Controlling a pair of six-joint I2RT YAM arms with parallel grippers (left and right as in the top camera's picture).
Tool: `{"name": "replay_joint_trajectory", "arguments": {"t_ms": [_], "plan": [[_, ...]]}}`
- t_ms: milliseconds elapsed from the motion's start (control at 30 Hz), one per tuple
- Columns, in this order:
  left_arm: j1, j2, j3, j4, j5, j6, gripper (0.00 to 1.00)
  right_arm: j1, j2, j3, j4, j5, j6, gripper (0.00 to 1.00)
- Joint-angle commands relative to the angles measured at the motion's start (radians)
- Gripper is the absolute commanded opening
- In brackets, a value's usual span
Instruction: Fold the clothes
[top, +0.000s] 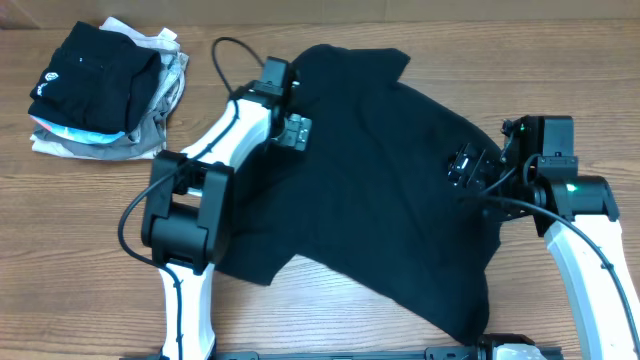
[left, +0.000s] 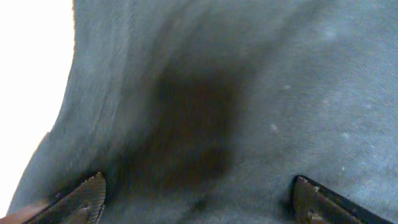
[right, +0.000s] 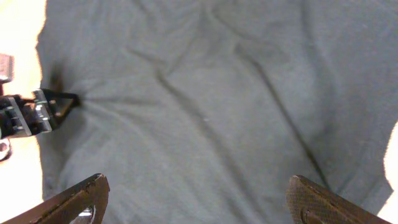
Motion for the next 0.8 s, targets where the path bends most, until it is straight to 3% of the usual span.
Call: {"name": "replay_joint_trajectory", "arguments": {"t_ms": [0, 300, 567, 767], "plan": [[0.108, 0.076, -0.048, -0.07, -0.113, -0.095, 0.98, 0.005, 0.03, 0.033, 0.016, 0.0, -0.003, 0.95], [0.223, 0.076, -0.048, -0.164, 0.011, -0.1, 0.96, 0.005, 0.164, 0.033, 0.167, 0.126, 0.0, 0.95], [0.205, 0.076, -0.048, -0.164, 0.034, -0.089, 0.98, 0.002, 0.35, 0.033, 0.404, 0.31, 0.0, 0.87], [0.182, 0.076, -0.048, -0.165, 0.033, -0.084, 0.97, -0.065, 0.441, 0.033, 0.469, 0.393, 0.027, 0.82]]}}
